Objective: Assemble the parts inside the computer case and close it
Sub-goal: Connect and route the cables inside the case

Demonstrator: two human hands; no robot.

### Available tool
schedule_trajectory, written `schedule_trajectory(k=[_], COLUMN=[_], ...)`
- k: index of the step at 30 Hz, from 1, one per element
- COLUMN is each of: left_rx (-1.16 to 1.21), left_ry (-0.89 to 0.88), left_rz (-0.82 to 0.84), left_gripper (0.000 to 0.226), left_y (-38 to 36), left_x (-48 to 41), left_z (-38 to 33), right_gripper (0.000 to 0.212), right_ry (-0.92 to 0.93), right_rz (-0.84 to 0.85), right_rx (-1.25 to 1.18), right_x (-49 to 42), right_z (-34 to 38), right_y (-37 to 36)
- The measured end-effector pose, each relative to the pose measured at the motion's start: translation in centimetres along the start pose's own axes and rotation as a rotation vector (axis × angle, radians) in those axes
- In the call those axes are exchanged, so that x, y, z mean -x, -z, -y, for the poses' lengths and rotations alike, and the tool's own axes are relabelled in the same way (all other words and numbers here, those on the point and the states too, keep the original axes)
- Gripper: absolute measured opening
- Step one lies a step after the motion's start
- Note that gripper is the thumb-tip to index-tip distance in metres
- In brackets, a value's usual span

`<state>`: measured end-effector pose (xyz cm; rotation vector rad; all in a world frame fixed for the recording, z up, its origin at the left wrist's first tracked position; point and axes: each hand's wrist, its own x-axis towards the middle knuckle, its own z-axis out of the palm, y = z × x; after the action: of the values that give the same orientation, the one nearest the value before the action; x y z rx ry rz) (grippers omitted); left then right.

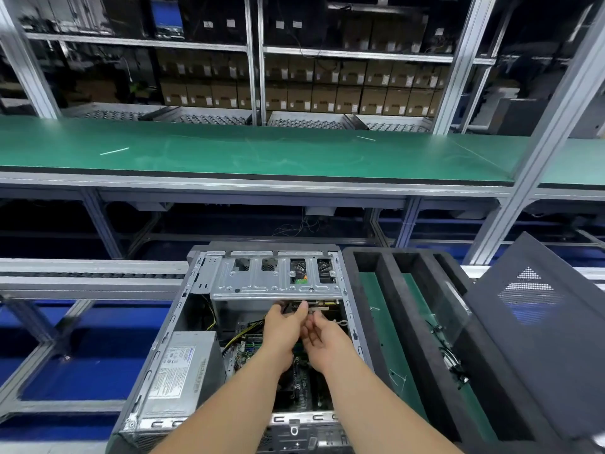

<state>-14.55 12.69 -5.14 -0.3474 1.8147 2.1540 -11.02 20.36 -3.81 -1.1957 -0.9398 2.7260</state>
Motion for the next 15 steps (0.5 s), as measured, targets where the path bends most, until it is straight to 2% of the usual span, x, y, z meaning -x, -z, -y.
schedule_trajectory(k=[11, 13, 15], left_rx=[0.001, -0.017, -0.049], left_ry=[0.019, 0.018, 0.001], left_rz=[-0.007, -0.027, -0.060], left_gripper=[0.060, 0.057, 0.042], left_y=[-0.13, -0.24, -0.34], left_x=[0.34, 0.38, 0.43], left_z=[-0.02, -0.14, -0.31], right_gripper=[0.022, 0.024, 0.024], right_ry=[0.016, 0.017, 0.022], right_rz=[0.002, 0.004, 0.001], right_rx=[0.082, 0.089, 0.097], right_x=[-0.42, -0.28, 0.01], right_z=[0.06, 0.13, 0.26], right_y=[0.13, 0.11, 0.06])
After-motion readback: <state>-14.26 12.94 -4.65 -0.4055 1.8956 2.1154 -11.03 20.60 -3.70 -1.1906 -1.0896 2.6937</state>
